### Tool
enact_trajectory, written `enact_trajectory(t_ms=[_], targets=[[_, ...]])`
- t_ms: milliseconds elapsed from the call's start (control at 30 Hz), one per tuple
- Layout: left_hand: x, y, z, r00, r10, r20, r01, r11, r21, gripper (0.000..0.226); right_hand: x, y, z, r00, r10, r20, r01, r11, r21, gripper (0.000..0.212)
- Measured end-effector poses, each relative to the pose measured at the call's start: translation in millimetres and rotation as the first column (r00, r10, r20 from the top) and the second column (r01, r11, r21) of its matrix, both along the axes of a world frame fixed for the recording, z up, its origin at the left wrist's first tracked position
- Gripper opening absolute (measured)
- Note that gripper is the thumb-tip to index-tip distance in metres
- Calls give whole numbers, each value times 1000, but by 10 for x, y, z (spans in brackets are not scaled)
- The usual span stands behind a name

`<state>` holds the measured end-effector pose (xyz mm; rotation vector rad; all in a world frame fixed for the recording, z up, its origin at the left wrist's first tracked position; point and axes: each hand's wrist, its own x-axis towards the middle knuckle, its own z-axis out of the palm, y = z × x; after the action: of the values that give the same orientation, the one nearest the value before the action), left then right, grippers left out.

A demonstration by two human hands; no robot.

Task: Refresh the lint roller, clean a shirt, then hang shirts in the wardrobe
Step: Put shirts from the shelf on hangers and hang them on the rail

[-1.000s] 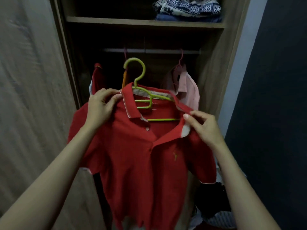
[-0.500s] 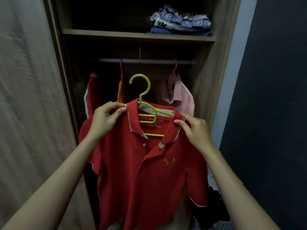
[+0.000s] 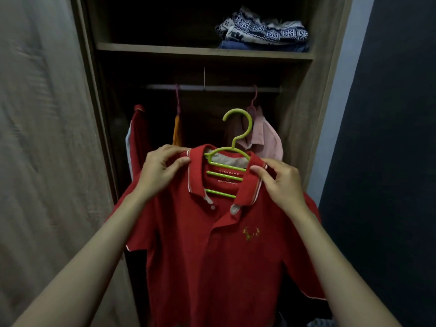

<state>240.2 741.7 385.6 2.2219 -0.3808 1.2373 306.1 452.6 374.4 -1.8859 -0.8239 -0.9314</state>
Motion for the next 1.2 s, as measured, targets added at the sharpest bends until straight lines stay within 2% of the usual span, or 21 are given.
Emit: enact_trajectory(t_ms=[33, 133, 233, 300, 367, 500, 633, 733, 800, 933, 1200], targets=[[31, -33, -15, 999, 3, -36, -2, 1000, 27, 25, 3, 4, 5, 1000, -10, 0, 10, 1000, -14, 34], [106, -156, -54, 995, -51, -83, 44, 996, -81, 13, -8, -49, 41, 999, -18, -32, 15, 995, -99, 40], [172, -189, -110, 990, -97, -105, 79, 983, -167, 4, -80, -344, 184, 978, 40, -205, -87, 971, -223, 38], [216, -202, -145, 985, -140, -105, 116, 970, -212, 7, -152, -622, 255, 940, 55, -336, -160, 942, -295, 28], [280, -257, -158, 977, -189, -94, 163, 958, -235, 8, -240, -850, 237, 874, 116, -472, -246, 943, -223, 16], [466, -486, -170, 955, -278, -107, 246, 938, -243, 8, -369, -1152, 79, 801, 188, -568, -259, 965, -46, 20], [685, -765, -205, 939, -325, -118, 287, 923, -256, 6, -489, -1430, -2, 765, 260, -590, -266, 961, 79, 19], [823, -937, -212, 945, -315, -86, 286, 925, -250, 5, -523, -1507, -33, 798, 260, -544, -206, 965, 159, 18], [894, -1000, -222, 963, -258, -82, 232, 943, -240, 2, -516, -1500, -51, 817, 249, -520, -170, 966, 197, 19], [918, -1046, -255, 988, -125, -94, 98, 962, -253, 20, -466, -1414, -96, 839, 235, -490, -128, 962, 242, 18], [653, -842, -344, 994, 89, -63, -106, 930, -353, 28, -171, -936, -200, 877, 170, -449, -14, 944, 329, 17]])
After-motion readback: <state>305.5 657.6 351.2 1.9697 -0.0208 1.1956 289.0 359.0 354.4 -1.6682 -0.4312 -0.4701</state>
